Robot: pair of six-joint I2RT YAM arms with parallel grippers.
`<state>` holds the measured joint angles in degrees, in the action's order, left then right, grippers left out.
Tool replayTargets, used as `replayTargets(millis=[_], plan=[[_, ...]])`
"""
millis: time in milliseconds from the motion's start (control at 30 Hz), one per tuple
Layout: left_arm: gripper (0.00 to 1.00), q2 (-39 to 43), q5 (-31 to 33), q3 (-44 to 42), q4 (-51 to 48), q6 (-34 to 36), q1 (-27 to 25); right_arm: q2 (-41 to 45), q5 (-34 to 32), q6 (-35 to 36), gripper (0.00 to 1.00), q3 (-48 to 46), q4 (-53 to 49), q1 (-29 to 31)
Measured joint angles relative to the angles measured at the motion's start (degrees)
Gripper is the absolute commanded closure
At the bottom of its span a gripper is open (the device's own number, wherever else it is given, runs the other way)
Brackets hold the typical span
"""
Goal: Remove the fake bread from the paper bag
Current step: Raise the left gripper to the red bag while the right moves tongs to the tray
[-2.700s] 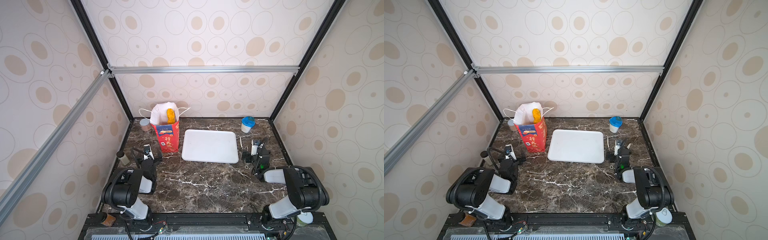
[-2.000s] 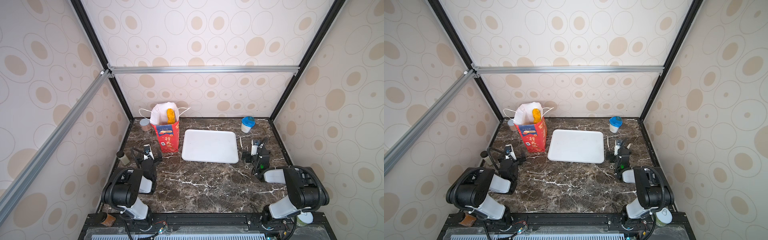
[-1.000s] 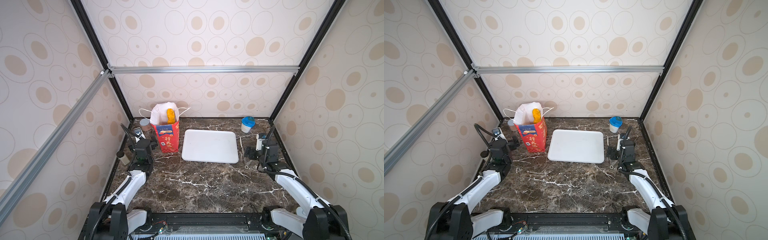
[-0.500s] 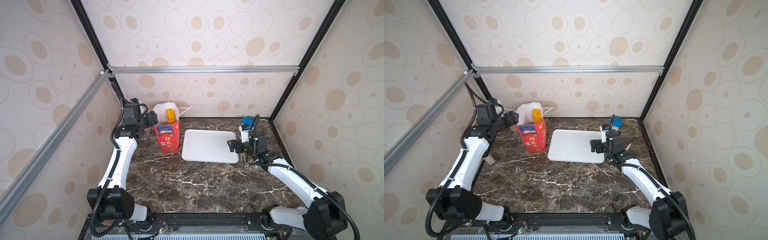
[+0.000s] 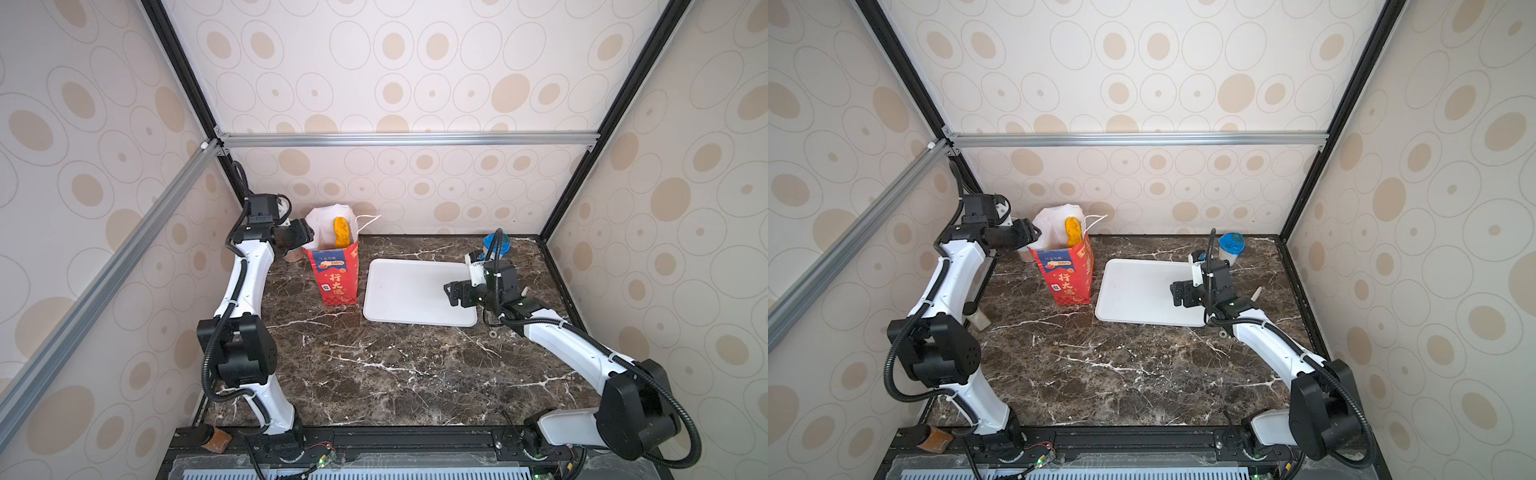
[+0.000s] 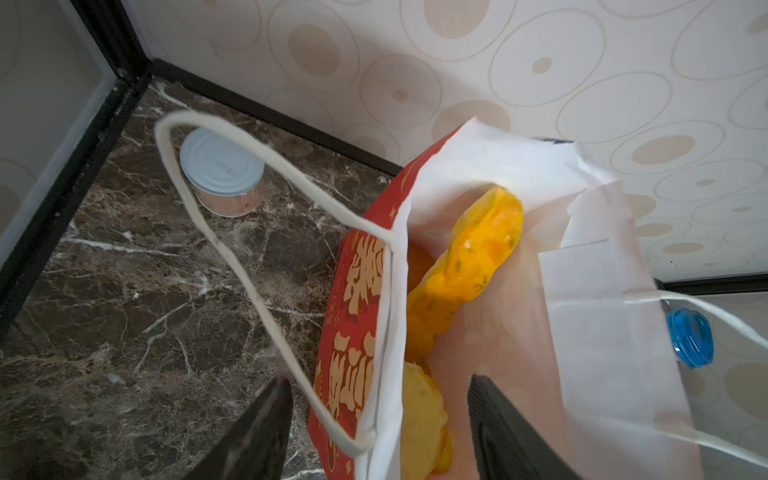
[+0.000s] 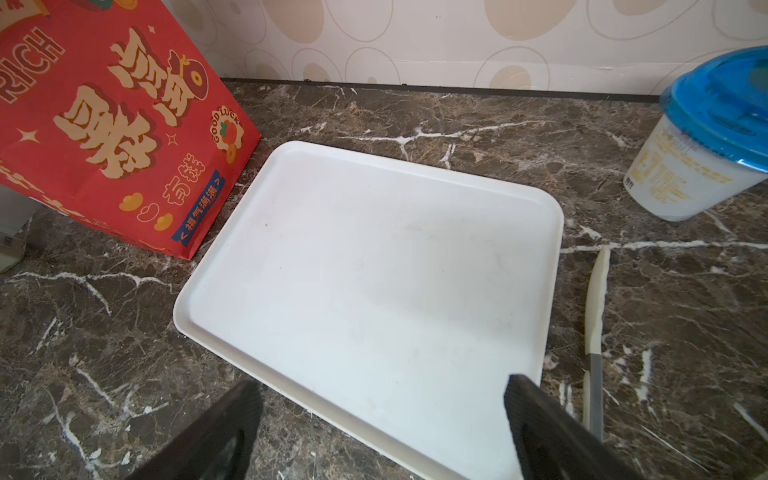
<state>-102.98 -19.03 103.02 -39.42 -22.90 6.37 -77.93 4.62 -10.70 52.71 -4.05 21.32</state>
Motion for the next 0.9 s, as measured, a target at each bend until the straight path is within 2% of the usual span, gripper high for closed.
replayTargets(millis=[133,300,400,500,700,767,833,900], plan=[[0.38,-3.65,-0.33,4.24,-1.86,0.66,0.0,-0.55,0.31,-0.57,0.06,0.0,0.85,0.17],[0.43,-9.62,-0.85,13.53,-3.48,1.55,0.0,-1.07,0.85,-0.85,0.06,0.0,2.01,0.44],[0.46,-11.43,-0.9,15.3,-4.09,1.81,-0.2,-1.64,1.2,-1.03,0.07,-0.02,2.19,0.48],[0.53,-12.9,-0.46,16.24,-5.31,2.27,-0.76,-1.79,1.31,-1.27,0.08,-0.04,2.36,0.48],[0.83,-14.38,1.53,17.86,-6.6,2.82,-3.13,-1.79,2.12,-1.75,0.13,-0.07,2.6,0.48],[0.88,-14.4,2.08,18.71,-6.69,2.95,-3.65,-1.79,2.38,-1.88,0.14,-0.2,2.64,0.48],[0.98,-14.4,2.54,19.52,-6.67,2.84,-4.17,-1.79,2.56,-1.9,0.15,-0.55,2.75,0.48],[1.0,-14.4,3.17,19.91,-6.91,2.89,-4.52,-1.79,2.73,-1.9,0.17,-1.01,2.62,0.48]])
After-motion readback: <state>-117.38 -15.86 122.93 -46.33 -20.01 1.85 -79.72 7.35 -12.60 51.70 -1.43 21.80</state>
